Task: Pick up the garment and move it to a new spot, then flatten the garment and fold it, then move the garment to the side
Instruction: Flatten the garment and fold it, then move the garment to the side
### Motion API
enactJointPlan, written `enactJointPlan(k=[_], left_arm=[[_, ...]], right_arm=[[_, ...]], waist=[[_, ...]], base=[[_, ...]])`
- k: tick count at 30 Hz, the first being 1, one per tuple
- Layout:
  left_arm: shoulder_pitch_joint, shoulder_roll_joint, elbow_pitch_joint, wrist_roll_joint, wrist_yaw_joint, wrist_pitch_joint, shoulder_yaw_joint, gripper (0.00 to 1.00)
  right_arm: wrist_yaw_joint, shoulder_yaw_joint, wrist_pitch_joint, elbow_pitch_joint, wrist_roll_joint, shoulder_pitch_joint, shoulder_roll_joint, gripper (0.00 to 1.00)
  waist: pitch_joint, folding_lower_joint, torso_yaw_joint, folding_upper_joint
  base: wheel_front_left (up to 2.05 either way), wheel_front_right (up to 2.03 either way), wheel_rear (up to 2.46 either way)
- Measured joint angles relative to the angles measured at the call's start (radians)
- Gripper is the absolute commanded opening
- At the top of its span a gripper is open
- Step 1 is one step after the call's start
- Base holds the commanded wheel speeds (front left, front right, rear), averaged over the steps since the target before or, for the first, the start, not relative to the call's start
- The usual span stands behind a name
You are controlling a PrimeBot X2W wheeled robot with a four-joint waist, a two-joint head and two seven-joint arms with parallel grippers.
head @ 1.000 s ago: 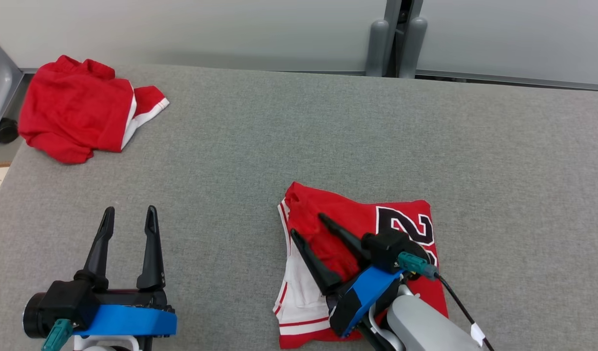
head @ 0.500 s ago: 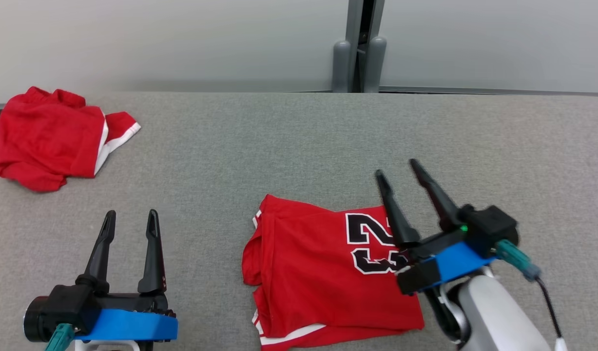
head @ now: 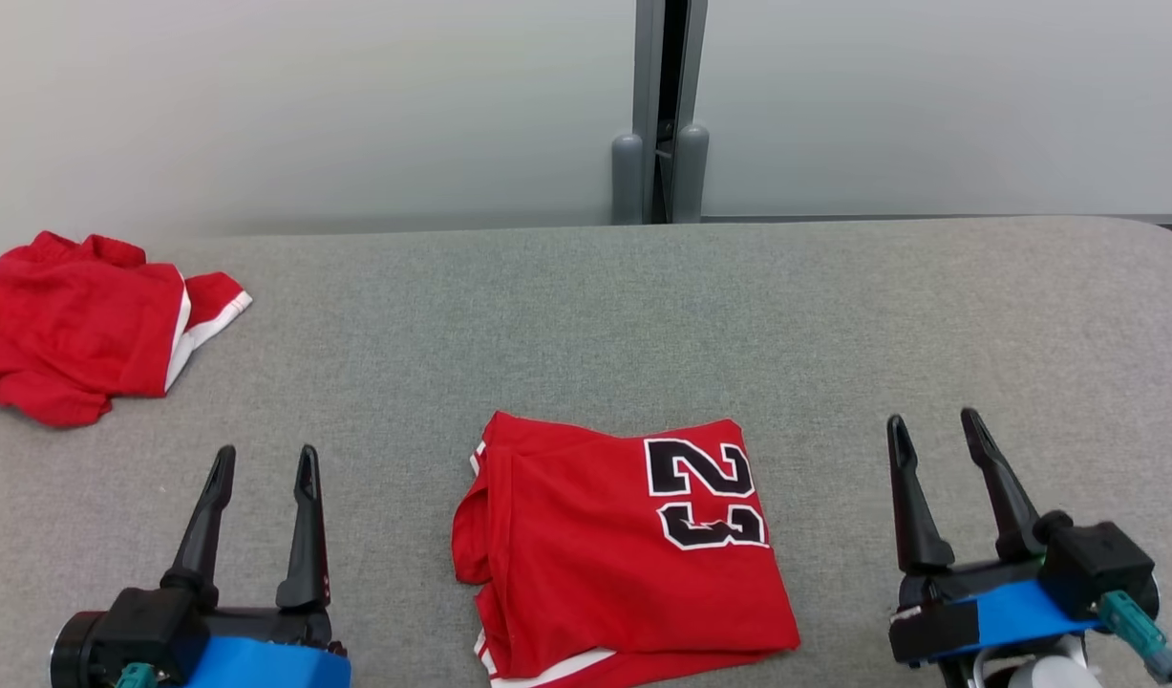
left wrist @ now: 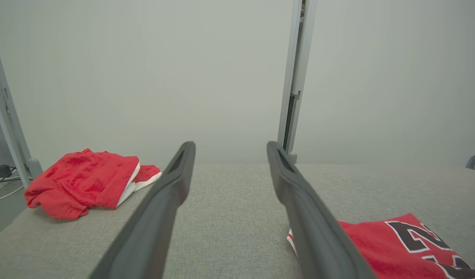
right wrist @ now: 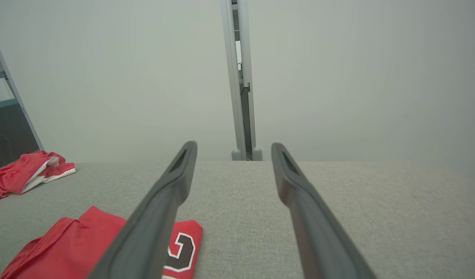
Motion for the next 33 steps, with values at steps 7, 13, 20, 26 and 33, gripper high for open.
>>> enactJointPlan(k=[7,13,20,26,33], left_arm=[[0.038,0.0,0.024,0.009,0.003,0.0,0.002,1.0],[0.055,0.0,0.045,0.01,0.01,0.0,0.0,1.0],[0.063,0.0,0.063,0.01,0.016,0.0,-0.001,1.0],[0.064,0.0,0.066,0.01,0.016,0.0,-0.001,1.0],[0.063,0.0,0.066,0.008,0.016,0.0,-0.003,1.0]], right_arm=[[0.0,-0.03,0.0,0.016,-0.004,0.067,0.019,1.0],[0.0,-0.049,0.0,0.044,-0.004,0.094,0.025,1.0],[0.0,-0.046,0.0,0.073,-0.001,0.101,0.029,1.0],[0.0,-0.039,0.0,0.083,0.006,0.1,0.029,1.0],[0.0,-0.018,0.0,0.091,-0.007,0.074,0.029,1.0]], waist=[[-0.039,-0.0001,-0.01,0.0],[-0.059,-0.0001,-0.004,0.0],[-0.07,-0.0001,0.002,0.0],[-0.07,-0.0001,0.003,0.0001],[-0.063,-0.0001,0.005,0.0]], base=[[0.0,0.0,0.0],[0.0,0.0,0.0],[0.0,0.0,0.0],[0.0,0.0,0.0],[0.0,0.0,0.0]])
